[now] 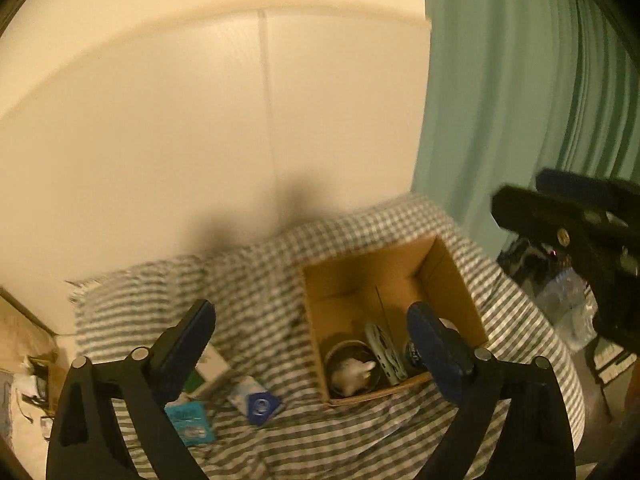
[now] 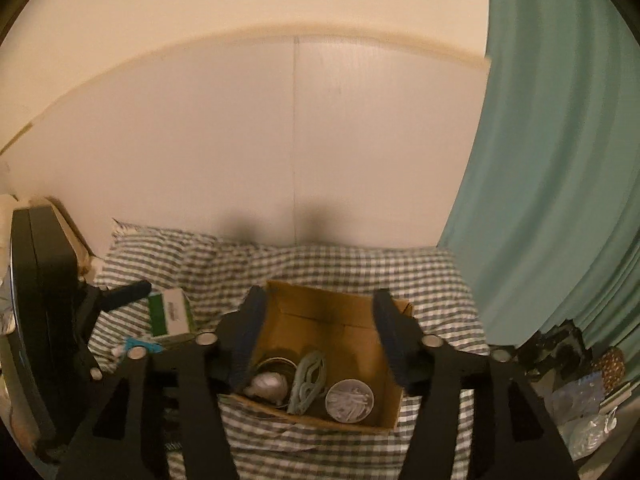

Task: Organize objects
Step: 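Move both open tools back toward the tissue pack and blister pack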

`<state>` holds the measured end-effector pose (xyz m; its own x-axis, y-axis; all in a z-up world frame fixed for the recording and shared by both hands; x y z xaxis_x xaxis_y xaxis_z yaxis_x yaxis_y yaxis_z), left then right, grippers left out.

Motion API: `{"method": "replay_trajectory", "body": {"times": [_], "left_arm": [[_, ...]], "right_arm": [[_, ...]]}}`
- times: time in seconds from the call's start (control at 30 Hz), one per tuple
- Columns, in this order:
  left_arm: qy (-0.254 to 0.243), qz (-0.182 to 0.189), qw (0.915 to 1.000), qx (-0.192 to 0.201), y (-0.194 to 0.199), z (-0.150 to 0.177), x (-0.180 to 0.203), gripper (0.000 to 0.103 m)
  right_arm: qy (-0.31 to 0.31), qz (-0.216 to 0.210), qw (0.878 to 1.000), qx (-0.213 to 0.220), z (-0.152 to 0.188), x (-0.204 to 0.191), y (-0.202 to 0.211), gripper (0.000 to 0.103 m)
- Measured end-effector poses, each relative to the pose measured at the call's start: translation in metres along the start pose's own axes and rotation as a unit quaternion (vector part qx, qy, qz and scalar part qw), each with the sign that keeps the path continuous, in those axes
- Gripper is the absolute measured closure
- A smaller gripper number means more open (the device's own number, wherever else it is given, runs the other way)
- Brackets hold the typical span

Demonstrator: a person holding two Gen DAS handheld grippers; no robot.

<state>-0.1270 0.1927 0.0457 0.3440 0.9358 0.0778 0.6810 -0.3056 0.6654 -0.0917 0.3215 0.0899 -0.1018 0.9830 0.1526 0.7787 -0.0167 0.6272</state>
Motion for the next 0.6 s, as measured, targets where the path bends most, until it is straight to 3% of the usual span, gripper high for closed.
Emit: {"method": "replay_trajectory", "body": {"times": [0.13,0.23,0.3,0.6], "left_arm": [[0.010,-0.010,0.9989,0.044,0.055,-0.010,-0.022,0.000],[0.018,-0.016,0.9973,0.069,0.091,-0.012,-0.044,0.000],[0.024,-0.020,0.9964,0.079,0.110,-0.009,-0.058,0.000],[0.060,-0.051,0.9932,0.086,0.151,0.016,-0.136,0.000]], "right_arm": [[0.004,0.010,1.000,0.022,-0.017,-0.017,0.046,0.039],[0.009,0.015,0.999,0.049,-0.032,-0.037,0.082,0.029],[0.013,0.014,0.998,0.066,-0.038,-0.053,0.104,0.020],[0.031,0.000,0.996,0.084,-0.036,-0.129,0.136,0.007]]}}
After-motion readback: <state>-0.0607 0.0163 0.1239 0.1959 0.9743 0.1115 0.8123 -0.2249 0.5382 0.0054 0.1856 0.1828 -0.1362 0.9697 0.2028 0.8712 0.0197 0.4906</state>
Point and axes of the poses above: each gripper's, at about its wrist camera, not at the fingertips, and y roughly against the way its jaws point, x to its right, z to its underside, the point moved 4 cm from there along -y, roughly the way its jaws point, and after that the axes turned 9 degrees about y, right-handed, at the moved point
